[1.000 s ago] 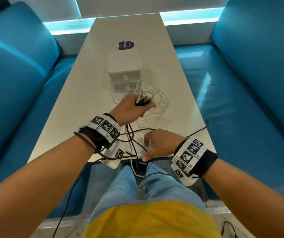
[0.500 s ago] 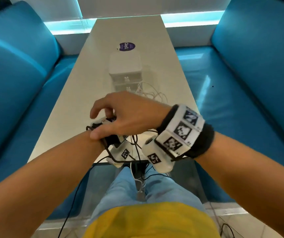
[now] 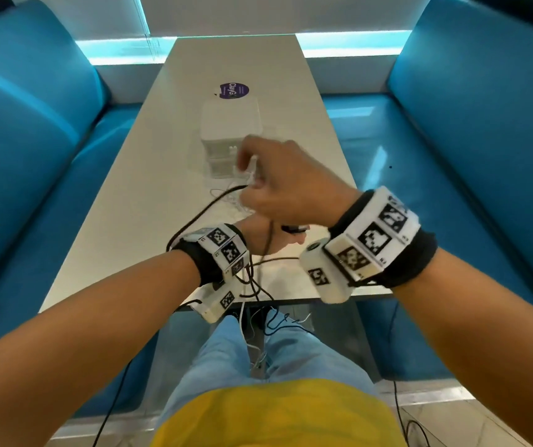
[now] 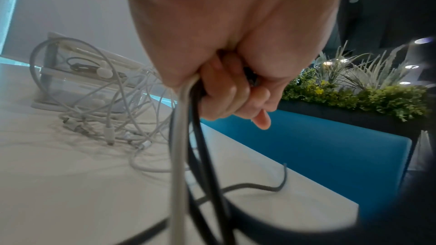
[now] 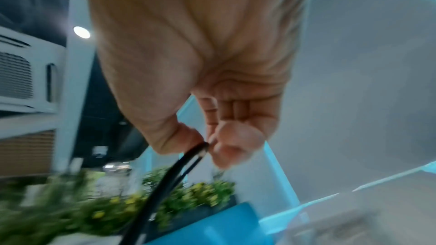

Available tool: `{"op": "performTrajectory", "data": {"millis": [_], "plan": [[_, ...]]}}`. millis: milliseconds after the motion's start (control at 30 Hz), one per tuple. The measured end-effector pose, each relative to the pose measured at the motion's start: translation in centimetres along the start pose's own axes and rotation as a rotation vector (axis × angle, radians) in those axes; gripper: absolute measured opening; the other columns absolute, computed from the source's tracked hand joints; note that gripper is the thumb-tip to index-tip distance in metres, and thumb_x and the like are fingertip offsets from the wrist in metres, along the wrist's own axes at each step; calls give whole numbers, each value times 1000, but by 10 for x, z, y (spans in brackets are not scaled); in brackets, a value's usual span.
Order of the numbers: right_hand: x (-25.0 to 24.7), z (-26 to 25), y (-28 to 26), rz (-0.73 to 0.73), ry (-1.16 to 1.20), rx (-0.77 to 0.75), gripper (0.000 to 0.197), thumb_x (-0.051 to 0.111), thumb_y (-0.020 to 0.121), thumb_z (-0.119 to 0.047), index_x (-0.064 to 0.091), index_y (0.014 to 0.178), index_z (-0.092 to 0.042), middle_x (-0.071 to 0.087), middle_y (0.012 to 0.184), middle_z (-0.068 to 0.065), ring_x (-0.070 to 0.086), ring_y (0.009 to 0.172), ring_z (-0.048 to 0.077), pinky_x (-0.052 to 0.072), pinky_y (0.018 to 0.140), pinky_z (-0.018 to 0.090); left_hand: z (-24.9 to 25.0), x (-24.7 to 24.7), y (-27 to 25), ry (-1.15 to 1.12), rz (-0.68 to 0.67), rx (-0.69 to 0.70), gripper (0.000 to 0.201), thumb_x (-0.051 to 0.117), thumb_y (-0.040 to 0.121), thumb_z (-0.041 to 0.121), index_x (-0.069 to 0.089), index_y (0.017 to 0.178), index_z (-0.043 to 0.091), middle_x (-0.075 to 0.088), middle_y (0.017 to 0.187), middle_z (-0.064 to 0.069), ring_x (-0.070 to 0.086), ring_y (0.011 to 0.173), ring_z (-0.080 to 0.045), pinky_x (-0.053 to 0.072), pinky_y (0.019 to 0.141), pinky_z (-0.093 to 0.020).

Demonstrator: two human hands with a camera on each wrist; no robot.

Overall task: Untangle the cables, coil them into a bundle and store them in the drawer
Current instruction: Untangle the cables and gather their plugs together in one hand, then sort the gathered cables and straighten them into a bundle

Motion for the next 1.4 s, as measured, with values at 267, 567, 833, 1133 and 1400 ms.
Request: {"op": "performTrajectory", "data": {"millis": [267, 567, 833, 1133, 1400], "plan": [[-40, 124, -59, 9, -202, 578, 19, 50, 88, -22, 68, 91, -25, 54, 68, -7, 53, 80, 22, 38, 72, 27, 8, -18, -14, -158, 106, -104, 20, 58, 94, 24, 67, 77, 25, 67, 80, -4, 58, 69, -13, 46, 70, -32], [-19, 157, -143, -492, -256, 759, 27, 57, 86, -47, 71, 89, -23, 60, 53, -4, 53, 40, 8, 47, 56, 25, 98, -25, 15, -650, 366, 15, 40, 43, 101, 25, 48, 65, 10, 47, 53, 6, 36, 39, -1, 30, 42, -8], [-13, 117, -119, -125, 795, 284, 55, 76, 74, -17, 53, 124, -18, 68, 110, 9, 66, 103, 12, 52, 86, 23, 172, 0, 40, -605, 379, 272, 45, 37, 104, 27, 43, 62, 13, 37, 46, 6, 30, 41, -6, 26, 44, -18], [27, 196, -212, -334, 448, 735, 37, 70, 79, -51, 68, 70, -15, 56, 55, 4, 57, 56, 21, 46, 62, 31, 175, 2, 43, -795, 267, 266, 42, 35, 102, 32, 44, 66, 13, 35, 49, 1, 24, 40, -9, 20, 42, -21], [79, 242, -276, -410, 269, 1051, 48, 57, 86, -58, 62, 63, -17, 62, 61, 4, 59, 57, 18, 45, 67, 29, 183, 47, 55, -727, 102, 216, 41, 39, 96, 41, 49, 66, 16, 39, 50, 1, 27, 42, -11, 24, 42, -21]]}}
Point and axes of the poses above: each hand's wrist, its own y-axis towards the middle knuckle, its own x-axis out of the palm, z = x × y, the point moved 3 cm from there along y, towards the middle knuckle
